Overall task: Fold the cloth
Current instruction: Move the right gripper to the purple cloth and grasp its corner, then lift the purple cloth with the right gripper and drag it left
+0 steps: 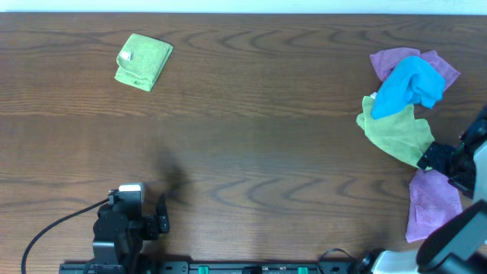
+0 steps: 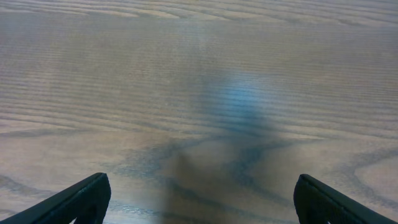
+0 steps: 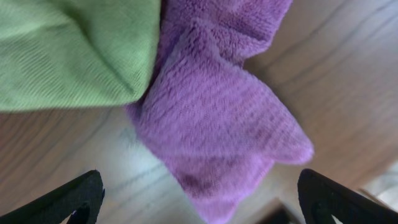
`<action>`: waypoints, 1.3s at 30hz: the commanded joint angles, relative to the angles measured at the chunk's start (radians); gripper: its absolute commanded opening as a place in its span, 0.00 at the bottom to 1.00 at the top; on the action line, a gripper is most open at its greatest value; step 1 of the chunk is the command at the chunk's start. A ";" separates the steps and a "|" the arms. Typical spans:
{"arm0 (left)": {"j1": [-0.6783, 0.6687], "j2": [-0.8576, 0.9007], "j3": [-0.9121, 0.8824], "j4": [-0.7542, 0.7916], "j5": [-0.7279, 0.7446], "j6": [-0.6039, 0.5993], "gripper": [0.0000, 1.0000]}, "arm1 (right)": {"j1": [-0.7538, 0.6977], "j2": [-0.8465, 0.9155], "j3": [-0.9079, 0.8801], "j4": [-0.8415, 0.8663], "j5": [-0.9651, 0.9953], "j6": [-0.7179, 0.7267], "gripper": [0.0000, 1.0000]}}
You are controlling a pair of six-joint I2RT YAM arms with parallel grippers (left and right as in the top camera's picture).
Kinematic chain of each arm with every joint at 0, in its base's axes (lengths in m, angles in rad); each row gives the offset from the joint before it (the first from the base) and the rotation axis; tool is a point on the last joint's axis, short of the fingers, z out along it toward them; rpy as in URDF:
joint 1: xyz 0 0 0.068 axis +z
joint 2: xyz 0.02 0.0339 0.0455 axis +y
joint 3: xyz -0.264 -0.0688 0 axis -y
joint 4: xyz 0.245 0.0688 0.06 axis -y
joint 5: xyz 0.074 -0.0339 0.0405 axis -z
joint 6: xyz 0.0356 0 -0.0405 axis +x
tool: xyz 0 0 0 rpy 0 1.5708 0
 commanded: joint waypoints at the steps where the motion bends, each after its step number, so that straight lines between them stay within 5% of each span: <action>1: 0.004 -0.006 0.001 0.002 -0.004 0.018 0.95 | -0.036 0.032 -0.023 0.034 -0.064 0.016 0.99; 24: 0.004 -0.006 0.001 0.002 -0.004 0.018 0.95 | -0.054 0.126 -0.032 0.143 -0.157 -0.002 0.95; 27: 0.004 -0.006 0.001 0.002 -0.004 0.018 0.95 | -0.054 0.166 -0.032 0.147 -0.141 -0.003 0.82; 28: 0.004 -0.006 0.001 0.002 -0.004 0.018 0.95 | -0.054 0.174 -0.032 0.148 -0.142 -0.003 0.54; 29: 0.004 -0.006 0.001 0.002 -0.004 0.018 0.95 | -0.054 0.181 -0.032 0.147 -0.142 -0.006 0.02; 39: 0.004 -0.006 0.001 0.002 -0.004 0.018 0.95 | 0.124 -0.123 -0.020 0.076 -0.303 -0.085 0.01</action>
